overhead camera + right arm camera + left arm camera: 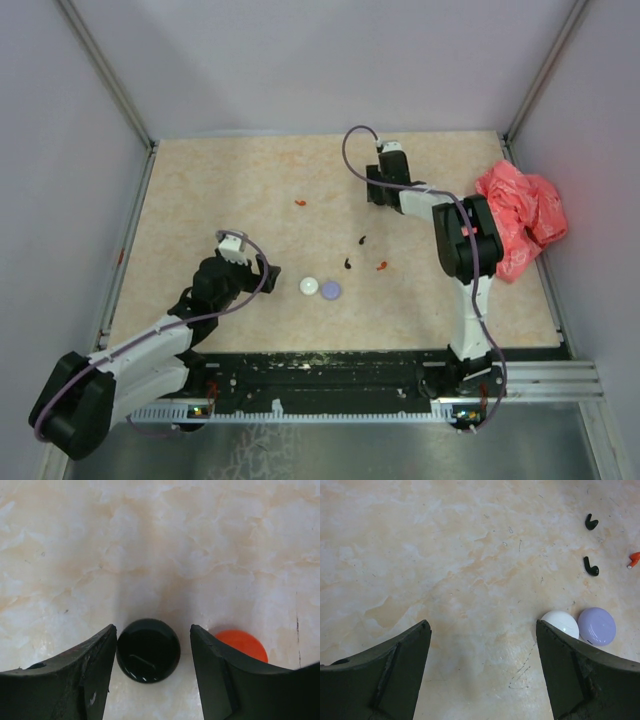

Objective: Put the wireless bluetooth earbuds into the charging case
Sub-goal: Move the charging case to the center of the board.

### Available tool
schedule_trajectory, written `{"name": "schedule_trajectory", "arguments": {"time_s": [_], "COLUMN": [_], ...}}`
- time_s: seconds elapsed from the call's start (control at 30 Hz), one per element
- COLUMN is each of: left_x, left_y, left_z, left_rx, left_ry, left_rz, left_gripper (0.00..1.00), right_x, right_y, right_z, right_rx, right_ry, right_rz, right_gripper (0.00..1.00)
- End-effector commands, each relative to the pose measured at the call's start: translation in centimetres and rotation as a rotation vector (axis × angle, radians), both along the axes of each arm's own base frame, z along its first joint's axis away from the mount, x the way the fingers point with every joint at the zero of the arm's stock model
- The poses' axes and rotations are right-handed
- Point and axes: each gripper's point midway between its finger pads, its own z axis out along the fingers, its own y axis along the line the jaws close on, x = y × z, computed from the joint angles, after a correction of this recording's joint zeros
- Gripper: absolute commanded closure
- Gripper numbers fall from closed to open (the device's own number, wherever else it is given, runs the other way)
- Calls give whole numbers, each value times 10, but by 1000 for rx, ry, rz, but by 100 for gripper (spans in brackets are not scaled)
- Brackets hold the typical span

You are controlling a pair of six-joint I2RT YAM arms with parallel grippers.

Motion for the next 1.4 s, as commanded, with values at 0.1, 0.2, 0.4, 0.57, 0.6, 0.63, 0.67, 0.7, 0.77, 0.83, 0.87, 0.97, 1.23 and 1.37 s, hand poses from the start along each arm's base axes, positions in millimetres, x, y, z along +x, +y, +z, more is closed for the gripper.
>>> {"name": "schedule_trajectory", "arguments": {"time_s": [0.1, 0.2, 0.4, 0.57, 0.6, 0.63, 0.67, 0.7, 0.77, 0.83, 0.87, 0.97, 1.23, 1.37], "left_x": [2, 2, 2, 1, 1, 1, 1, 1, 0, -1, -1, -2, -4, -5], "left_y": [-6, -7, -9, -9, -9, -10, -10, -10, -11, -12, -12, -13, -12, -13], "left_z": [9, 8, 6, 5, 5, 5, 5, 6, 7, 9, 10, 13, 16, 15], "left_rx": [-6, -4, -4, -2, -3, -5, -6, -10, -16, -26, -30, -42, -56, -60], "left_ry": [-36, -34, -25, -20, -19, -19, -18, -19, -23, -28, -31, -38, -52, -48], "left_rz": [-38, -41, -52, -53, -52, -53, -54, -55, -58, -61, -62, -67, -69, -73], "left_gripper": [11, 11, 11, 11, 11, 11, 11, 11, 11, 11, 11, 11, 11, 11], "right_x": [14, 9, -3, -10, -13, -14, -17, -19, -26, -35, -40, -59, -102, -115], "right_y": [7, 9, 5, 2, 3, 4, 5, 6, 8, 12, 15, 25, 26, 20], "right_z": [1, -7, -15, -17, -18, -17, -15, -13, -7, 1, 4, 7, -15, -18], "right_rx": [19, 16, 18, 18, 23, 29, 35, 43, 56, 63, 64, 64, -18, -47], "right_ry": [19, 63, 110, 125, 131, 133, 134, 132, 127, 118, 115, 133, 221, 231], "right_rz": [32, 44, 25, 10, 16, 20, 24, 29, 39, 61, 77, 141, 188, 177], "right_gripper": [44, 45, 46, 52, 55, 57, 60, 61, 62, 62, 62, 62, 59, 48]}}
